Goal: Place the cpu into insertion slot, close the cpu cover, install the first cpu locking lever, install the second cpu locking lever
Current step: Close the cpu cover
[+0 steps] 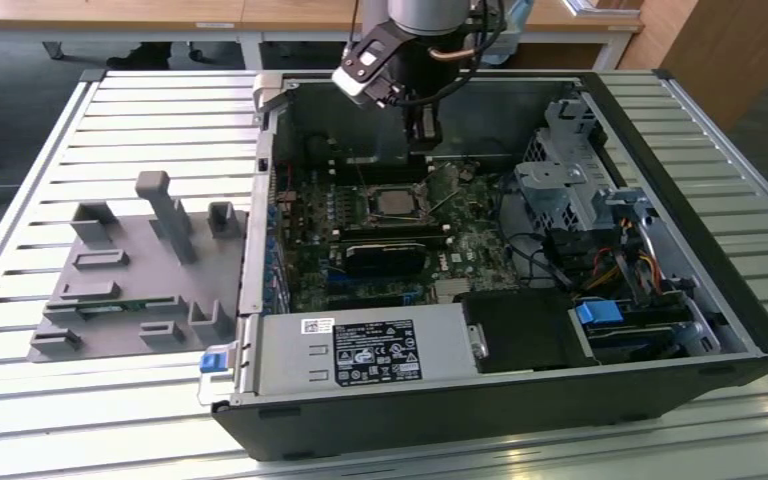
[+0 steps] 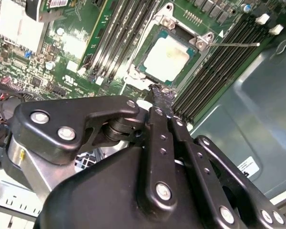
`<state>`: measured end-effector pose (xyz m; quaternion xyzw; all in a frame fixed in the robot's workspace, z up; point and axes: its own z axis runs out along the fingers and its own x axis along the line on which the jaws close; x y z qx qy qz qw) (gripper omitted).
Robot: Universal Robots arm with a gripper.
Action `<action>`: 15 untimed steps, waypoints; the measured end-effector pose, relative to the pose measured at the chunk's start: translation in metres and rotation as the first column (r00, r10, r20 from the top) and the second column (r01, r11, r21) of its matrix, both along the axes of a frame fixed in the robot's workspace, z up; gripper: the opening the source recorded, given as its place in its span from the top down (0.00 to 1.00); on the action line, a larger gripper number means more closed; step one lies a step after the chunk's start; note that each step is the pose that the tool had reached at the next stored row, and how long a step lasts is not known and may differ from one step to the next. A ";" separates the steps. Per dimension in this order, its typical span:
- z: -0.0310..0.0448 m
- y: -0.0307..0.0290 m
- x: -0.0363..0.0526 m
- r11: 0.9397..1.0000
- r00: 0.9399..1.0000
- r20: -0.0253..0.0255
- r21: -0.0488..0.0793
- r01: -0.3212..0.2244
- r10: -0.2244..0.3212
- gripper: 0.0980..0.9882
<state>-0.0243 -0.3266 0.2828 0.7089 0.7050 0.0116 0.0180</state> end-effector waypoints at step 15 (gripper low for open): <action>0.0000 0.0000 0.0109 1.000 1.000 0.000 0.000 0.000 0.000 0.97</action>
